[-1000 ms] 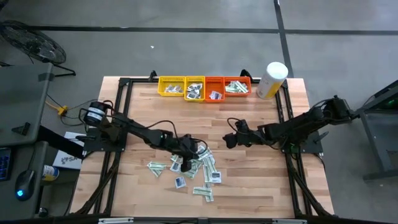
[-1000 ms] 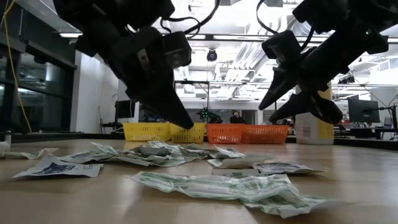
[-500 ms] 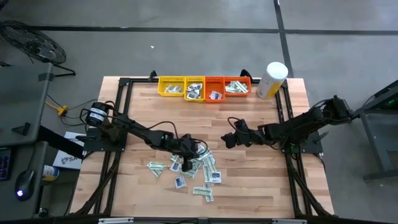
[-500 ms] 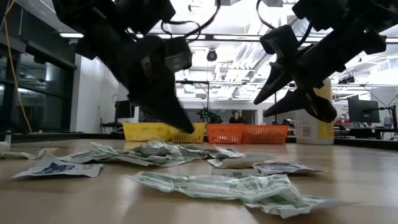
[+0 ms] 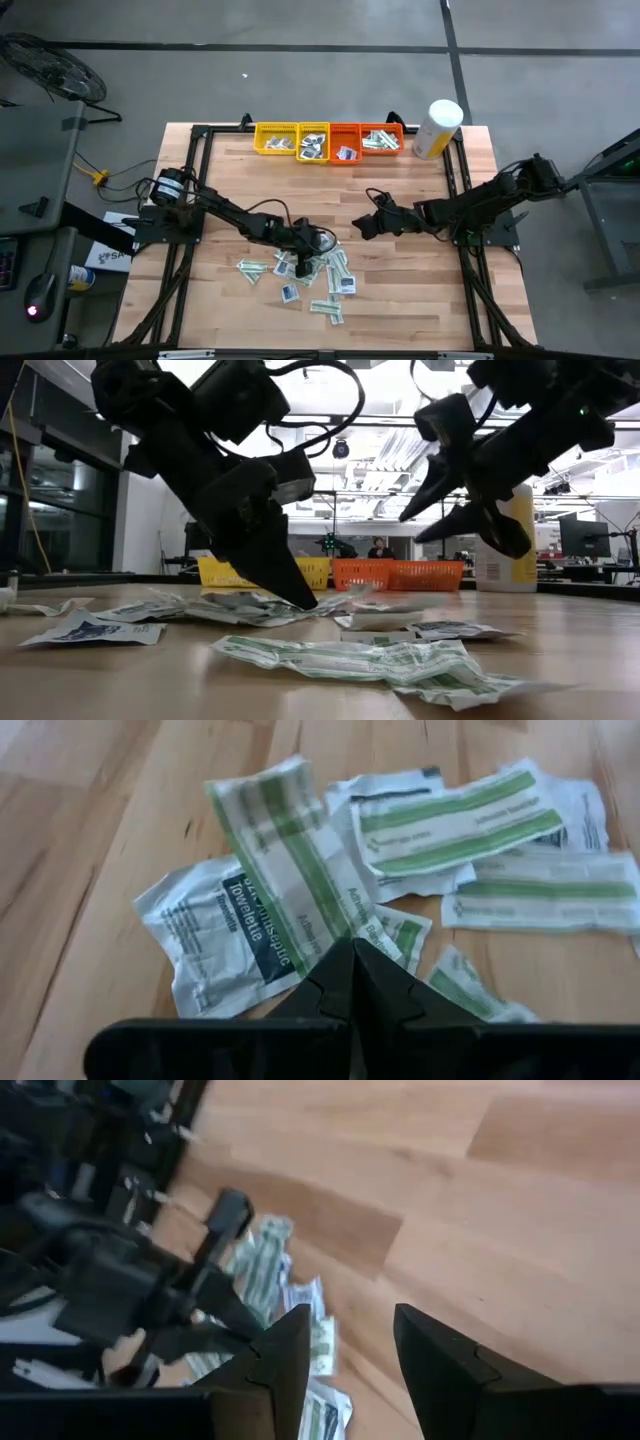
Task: Pick & Place First Aid Supplies
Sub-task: Put the green pad into the right orange bin
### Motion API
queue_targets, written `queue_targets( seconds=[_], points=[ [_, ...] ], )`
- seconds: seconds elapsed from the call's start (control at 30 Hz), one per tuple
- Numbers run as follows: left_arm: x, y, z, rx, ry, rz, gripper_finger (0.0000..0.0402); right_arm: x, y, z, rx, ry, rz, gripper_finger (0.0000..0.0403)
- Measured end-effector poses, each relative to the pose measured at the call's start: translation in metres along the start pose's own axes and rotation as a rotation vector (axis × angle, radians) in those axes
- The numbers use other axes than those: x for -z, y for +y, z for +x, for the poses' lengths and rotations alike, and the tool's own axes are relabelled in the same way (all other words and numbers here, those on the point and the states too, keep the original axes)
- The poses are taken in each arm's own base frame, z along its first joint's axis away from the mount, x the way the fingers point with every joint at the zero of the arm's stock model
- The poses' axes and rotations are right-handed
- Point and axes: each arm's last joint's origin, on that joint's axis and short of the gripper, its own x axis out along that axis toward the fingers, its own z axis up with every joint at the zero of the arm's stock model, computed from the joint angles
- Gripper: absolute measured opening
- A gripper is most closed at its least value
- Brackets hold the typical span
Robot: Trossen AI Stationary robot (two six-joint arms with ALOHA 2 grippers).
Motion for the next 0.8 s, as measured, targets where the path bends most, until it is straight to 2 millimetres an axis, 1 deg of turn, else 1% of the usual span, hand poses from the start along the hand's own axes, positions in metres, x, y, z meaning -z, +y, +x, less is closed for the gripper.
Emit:
queue_targets(
  seconds=[0.1,0.23,0.33,0.4,0.53,0.67,0.8],
  points=[
    [0.003,0.001,0.004,-0.002,0.017,-0.007,0.0000,0.006,-0.004,0.008,-0.001,0.067,0.029,0.0158],
    [0.005,0.002,0.005,-0.007,0.026,-0.016,0.0000,0.016,-0.008,0.023,-0.041,0.167,0.049,0.0205],
    [0.005,0.002,0.005,-0.013,0.025,-0.016,0.0000,0.022,-0.010,0.035,-0.099,0.198,0.060,0.0242],
    [0.006,0.002,0.005,-0.015,0.027,-0.015,0.0000,0.026,-0.013,0.043,-0.110,0.193,0.083,0.0258],
    [0.006,0.002,0.006,-0.006,0.034,-0.016,0.0000,0.031,-0.012,0.059,-0.100,0.196,0.105,0.0266],
    [0.007,0.002,0.006,-0.007,0.036,-0.021,0.0000,0.033,-0.002,0.073,-0.111,0.228,0.082,0.0263],
    [0.007,0.002,0.006,-0.007,0.039,-0.023,0.0000,0.032,0.007,0.079,-0.062,0.247,0.065,0.0255]
  ],
)
